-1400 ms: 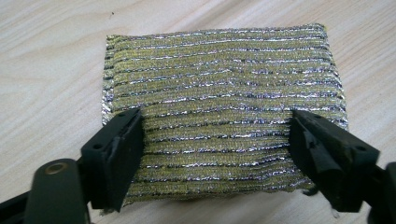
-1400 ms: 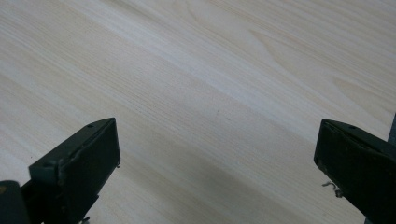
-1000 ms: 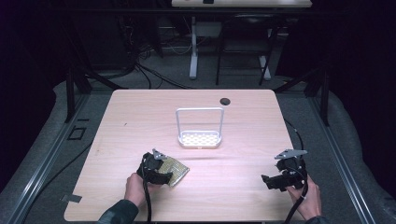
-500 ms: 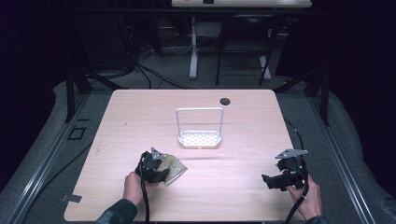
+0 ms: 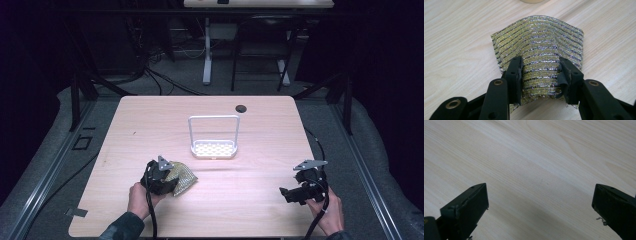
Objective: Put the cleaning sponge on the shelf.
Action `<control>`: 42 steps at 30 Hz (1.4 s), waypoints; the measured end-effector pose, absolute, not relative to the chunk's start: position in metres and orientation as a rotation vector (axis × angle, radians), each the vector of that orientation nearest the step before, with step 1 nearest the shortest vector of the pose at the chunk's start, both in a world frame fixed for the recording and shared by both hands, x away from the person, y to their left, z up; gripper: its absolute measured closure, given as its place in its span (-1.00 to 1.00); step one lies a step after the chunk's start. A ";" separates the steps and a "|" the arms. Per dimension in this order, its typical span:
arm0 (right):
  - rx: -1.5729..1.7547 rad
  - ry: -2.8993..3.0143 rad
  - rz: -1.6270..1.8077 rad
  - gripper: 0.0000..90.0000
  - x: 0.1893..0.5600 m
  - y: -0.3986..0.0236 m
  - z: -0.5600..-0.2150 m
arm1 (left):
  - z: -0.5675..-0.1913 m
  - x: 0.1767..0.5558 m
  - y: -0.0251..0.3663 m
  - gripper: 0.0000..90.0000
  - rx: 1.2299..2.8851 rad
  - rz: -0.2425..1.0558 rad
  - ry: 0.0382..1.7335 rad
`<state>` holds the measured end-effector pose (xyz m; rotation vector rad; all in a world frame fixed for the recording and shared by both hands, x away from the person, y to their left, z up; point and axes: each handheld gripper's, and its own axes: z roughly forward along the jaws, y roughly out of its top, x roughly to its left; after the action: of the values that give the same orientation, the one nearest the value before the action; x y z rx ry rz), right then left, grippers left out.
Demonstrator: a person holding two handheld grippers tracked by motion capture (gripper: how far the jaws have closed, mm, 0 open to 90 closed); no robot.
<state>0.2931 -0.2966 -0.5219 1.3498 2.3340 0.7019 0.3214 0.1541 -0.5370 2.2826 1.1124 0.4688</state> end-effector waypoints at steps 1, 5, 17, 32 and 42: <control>1.348 2.331 0.703 -1.00 0.293 -0.296 -0.522 | -0.536 0.321 0.155 0.29 2.280 0.464 1.112; 1.345 2.330 0.699 -0.99 0.293 -0.296 -0.522 | -0.533 0.320 0.155 0.29 2.273 0.462 1.106; 1.350 2.326 0.705 -0.99 0.293 -0.297 -0.521 | -0.527 0.317 0.149 0.28 2.271 0.454 1.066; 1.350 2.345 0.671 -0.96 0.294 -0.296 -0.523 | -0.519 0.318 0.136 0.27 2.256 0.442 1.031; 1.345 2.354 0.680 -0.95 0.295 -0.295 -0.525 | -0.514 0.324 0.127 0.26 2.238 0.442 1.027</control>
<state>0.2945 -0.2947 -0.5247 1.3448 2.3538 0.6801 0.3242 0.1268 -0.5144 2.2376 1.0275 0.4419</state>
